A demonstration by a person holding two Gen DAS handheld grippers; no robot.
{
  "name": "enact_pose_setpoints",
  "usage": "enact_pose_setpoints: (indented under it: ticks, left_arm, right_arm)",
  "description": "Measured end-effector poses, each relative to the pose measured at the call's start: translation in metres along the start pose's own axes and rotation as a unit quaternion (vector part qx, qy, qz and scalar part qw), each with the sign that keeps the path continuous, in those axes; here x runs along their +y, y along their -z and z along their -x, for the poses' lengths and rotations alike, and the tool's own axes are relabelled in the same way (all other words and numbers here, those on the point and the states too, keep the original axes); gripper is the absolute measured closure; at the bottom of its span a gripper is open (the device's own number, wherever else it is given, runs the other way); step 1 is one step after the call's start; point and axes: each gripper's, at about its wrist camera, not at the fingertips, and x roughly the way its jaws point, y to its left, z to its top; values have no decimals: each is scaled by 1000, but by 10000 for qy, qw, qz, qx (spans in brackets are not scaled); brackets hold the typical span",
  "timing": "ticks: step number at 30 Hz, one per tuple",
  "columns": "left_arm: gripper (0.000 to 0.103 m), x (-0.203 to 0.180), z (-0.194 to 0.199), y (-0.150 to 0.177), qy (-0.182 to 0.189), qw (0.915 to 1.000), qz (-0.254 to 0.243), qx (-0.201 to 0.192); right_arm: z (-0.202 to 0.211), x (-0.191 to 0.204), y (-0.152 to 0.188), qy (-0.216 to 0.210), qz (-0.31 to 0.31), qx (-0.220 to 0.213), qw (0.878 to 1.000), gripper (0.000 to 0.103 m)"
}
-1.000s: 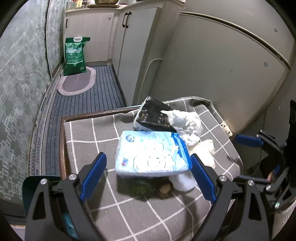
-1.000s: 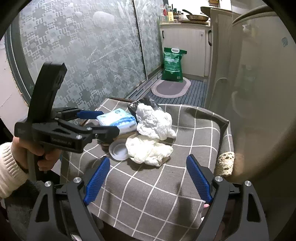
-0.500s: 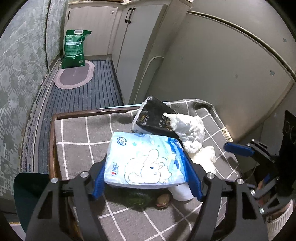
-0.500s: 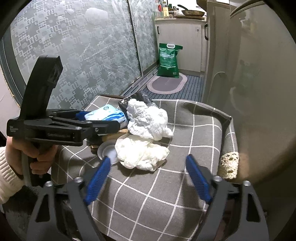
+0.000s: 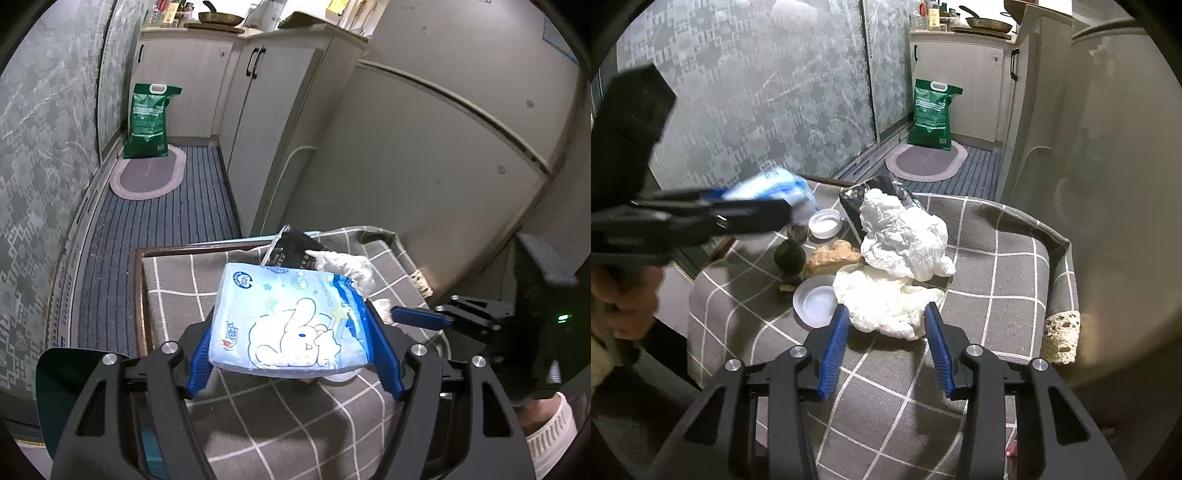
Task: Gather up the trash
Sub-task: 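Carry the wipes pack with the left gripper while the right gripper grasps crumpled tissues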
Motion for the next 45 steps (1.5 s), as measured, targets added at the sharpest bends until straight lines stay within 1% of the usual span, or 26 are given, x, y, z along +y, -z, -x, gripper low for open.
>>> enact_pose_setpoints:
  ticks: [2, 7, 8, 10, 13, 20, 26, 30, 33, 37, 41, 45]
  left_arm:
    - [30, 0, 6, 1, 10, 10000, 30, -56]
    - [30, 3, 22, 7, -48, 9999, 2, -142]
    - [30, 4, 25, 9, -64, 9998, -3, -167]
    - [30, 7, 33, 11, -93, 9997, 19, -215]
    - [30, 13, 43, 14, -129, 9995, 84, -259]
    - [30, 26, 62, 18, -218, 9987, 236, -394]
    - [30, 45, 82, 22, -325, 9969, 454, -545]
    - [30, 59, 90, 26, -489, 9956, 545, -580]
    - [30, 74, 92, 34, -672, 9944, 618, -526]
    - [30, 98, 94, 47, -880, 9926, 737, -396]
    - [30, 125, 94, 61, -1153, 9896, 834, -215]
    - [30, 150, 94, 77, -1322, 9867, 941, -18]
  right_arm:
    - [-5, 0, -1, 62, 16, 60, 10000, 60]
    - [-3, 7, -5, 144, 120, 68, 9998, 74]
    - [-1, 7, -4, 152, 133, 64, 9998, 77]
    - [6, 7, -3, 157, 130, 44, 9998, 92]
    - [15, 8, -1, 281, 137, 23, 9995, 92]
    - [37, 12, 7, 305, 31, -131, 9994, 93]
    - [59, 17, -5, 210, -108, -468, 9986, 93]
    - [65, 26, -15, 164, -94, -633, 9978, 93]
    - [70, 38, -25, 17, -45, -813, 9967, 93]
    - [67, 61, -38, -190, 95, -893, 9958, 93]
    - [58, 86, -50, -377, 246, -902, 9949, 93]
    - [44, 114, -60, -554, 385, -823, 9943, 93]
